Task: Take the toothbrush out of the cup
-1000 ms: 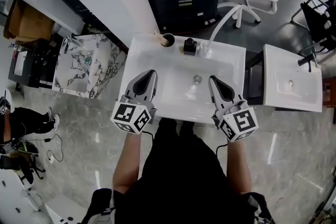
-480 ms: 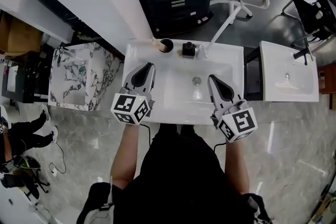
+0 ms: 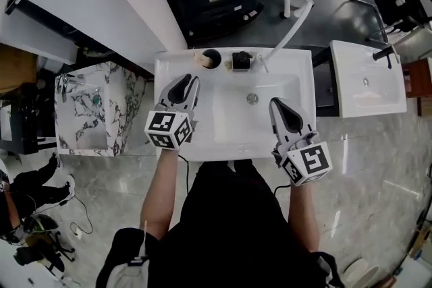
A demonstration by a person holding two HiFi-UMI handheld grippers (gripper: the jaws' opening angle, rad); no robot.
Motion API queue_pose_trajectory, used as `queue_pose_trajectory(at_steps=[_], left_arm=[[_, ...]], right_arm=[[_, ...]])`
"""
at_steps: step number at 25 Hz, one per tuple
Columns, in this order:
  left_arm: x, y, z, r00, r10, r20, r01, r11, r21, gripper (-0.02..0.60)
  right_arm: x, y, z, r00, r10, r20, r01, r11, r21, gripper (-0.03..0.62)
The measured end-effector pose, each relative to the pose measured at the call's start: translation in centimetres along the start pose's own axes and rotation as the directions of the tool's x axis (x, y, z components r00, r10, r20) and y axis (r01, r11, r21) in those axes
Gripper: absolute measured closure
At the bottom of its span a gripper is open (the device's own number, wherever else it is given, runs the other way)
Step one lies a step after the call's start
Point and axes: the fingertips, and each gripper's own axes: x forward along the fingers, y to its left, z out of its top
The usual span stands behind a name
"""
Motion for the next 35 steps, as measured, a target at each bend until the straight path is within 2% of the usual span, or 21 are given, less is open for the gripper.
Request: queue_pose_trajectory(at_steps=[6, 12, 29, 35], left_arm=[[2.9, 2.4, -2.6, 0.997, -0.031, -0.067, 0.031, 1.000, -0.007, 0.469], [5.5, 3.8, -4.6, 0.991, -0.043, -0.124, 0.041, 0.999, -0.020, 0.410], [9.6, 5.2, -5.5, 0.982, -0.080, -0.172, 0.075, 0.997, -0.034, 0.410], [10.0, 5.5, -5.3, 0.983, -0.071, -0.169, 0.066, 0.997, -0.037, 0.448]], right_arm=[[0.6, -0.2, -0.8, 0.997, -0.070, -0.032, 0.070, 0.997, 0.011, 0.563], [0.8, -0.8, -1.7, 0.990, -0.126, -0.067, 0.128, 0.991, 0.029, 0.563], [2.0, -0.4, -3.1, 0.980, -0.171, -0.105, 0.178, 0.983, 0.055, 0.563], [2.3, -0.7, -2.7, 0.979, -0.176, -0.105, 0.182, 0.982, 0.047, 0.563]])
